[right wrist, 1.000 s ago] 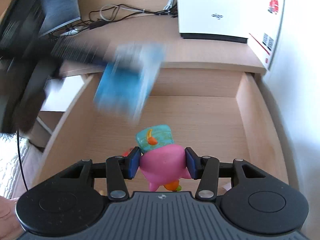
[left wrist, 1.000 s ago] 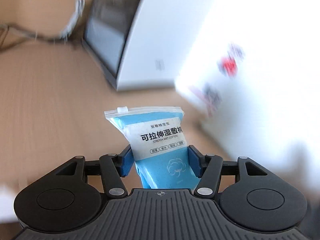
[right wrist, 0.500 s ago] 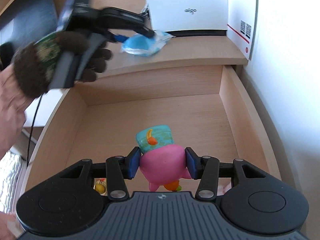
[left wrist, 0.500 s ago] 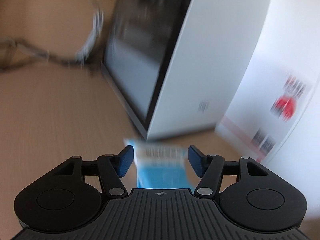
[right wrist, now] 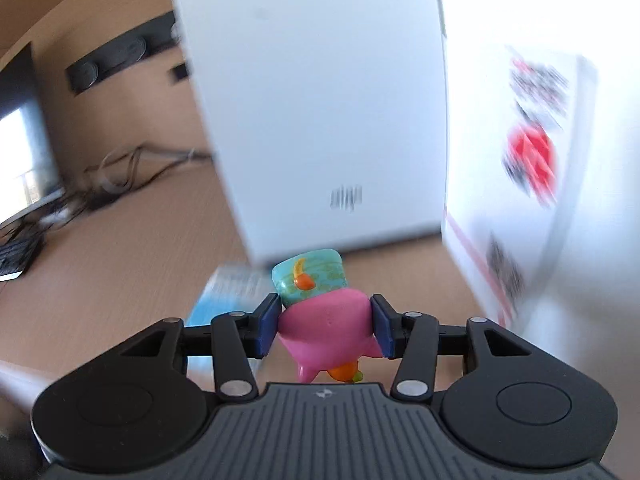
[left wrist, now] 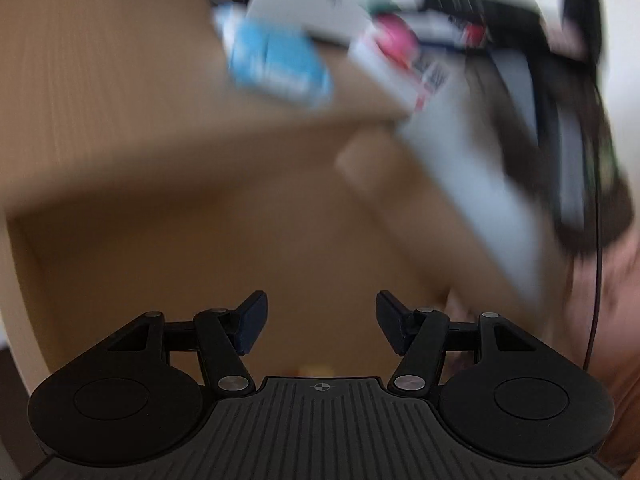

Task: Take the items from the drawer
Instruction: 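Open the left tool to drop the blue bag while the right tool places the figure, then lower both open tools back into the drawer over the toys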

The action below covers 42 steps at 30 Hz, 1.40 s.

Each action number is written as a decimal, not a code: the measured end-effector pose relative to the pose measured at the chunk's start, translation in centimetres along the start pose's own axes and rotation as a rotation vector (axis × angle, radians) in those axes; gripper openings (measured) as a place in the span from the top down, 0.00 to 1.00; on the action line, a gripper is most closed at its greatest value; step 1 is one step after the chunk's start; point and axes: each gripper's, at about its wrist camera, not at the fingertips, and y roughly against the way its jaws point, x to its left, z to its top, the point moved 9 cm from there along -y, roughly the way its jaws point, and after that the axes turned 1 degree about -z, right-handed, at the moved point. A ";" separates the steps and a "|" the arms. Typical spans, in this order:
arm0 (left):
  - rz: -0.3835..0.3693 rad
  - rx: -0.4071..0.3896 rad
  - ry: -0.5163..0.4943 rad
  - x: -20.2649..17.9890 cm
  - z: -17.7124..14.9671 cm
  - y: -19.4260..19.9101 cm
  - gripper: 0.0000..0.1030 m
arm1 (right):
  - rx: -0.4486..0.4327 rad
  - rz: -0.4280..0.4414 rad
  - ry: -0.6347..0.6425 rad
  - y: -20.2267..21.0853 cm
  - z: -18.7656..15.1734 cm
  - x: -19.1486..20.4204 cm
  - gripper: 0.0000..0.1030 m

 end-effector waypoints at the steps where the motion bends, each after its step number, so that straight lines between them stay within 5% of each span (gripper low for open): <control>1: -0.007 0.016 0.003 0.1 -0.7 -0.4 0.37 | 0.003 -0.028 0.001 -1.3 0.8 -0.2 0.23; 3: -0.019 0.044 -0.001 0.1 -2.0 -1.0 0.37 | 0.017 -0.091 -0.040 -3.0 1.4 -1.0 0.22; 9: 0.003 0.099 -0.033 -0.2 -3.5 -2.2 0.37 | 0.120 -0.047 -0.054 -1.0 -2.6 -1.0 0.21; 18: 0.089 0.177 -0.140 -2.1 -5.9 -2.7 0.37 | 0.435 -0.023 0.031 4.2 -16.7 0.0 0.15; 21: 0.096 0.133 -0.125 -1.8 -5.5 -2.2 0.37 | 0.584 -0.002 0.085 6.3 -20.7 1.0 0.15; 26: 0.073 -0.011 0.057 1.0 -3.4 -1.4 0.37 | 0.875 0.153 0.026 8.2 -27.2 4.9 0.15; 29: 0.025 -0.021 0.091 1.1 -3.6 -1.3 0.37 | 0.990 0.207 0.029 8.4 -30.1 7.7 0.16; 36: -0.045 -0.088 0.085 0.6 -3.2 -0.2 0.37 | 1.118 0.222 0.096 8.3 -33.1 11.5 0.37; 39: -0.083 -0.120 0.109 0.7 -3.0 0.5 0.38 | 1.151 0.194 0.146 8.5 -33.9 12.2 0.50; 41: -0.100 -0.138 0.127 0.9 -2.9 0.7 0.38 | 1.164 0.186 0.181 8.8 -34.1 12.7 0.69; 42: -0.102 -0.146 0.133 0.8 -2.8 0.9 0.38 | 1.174 0.194 0.187 9.0 -34.2 13.0 0.69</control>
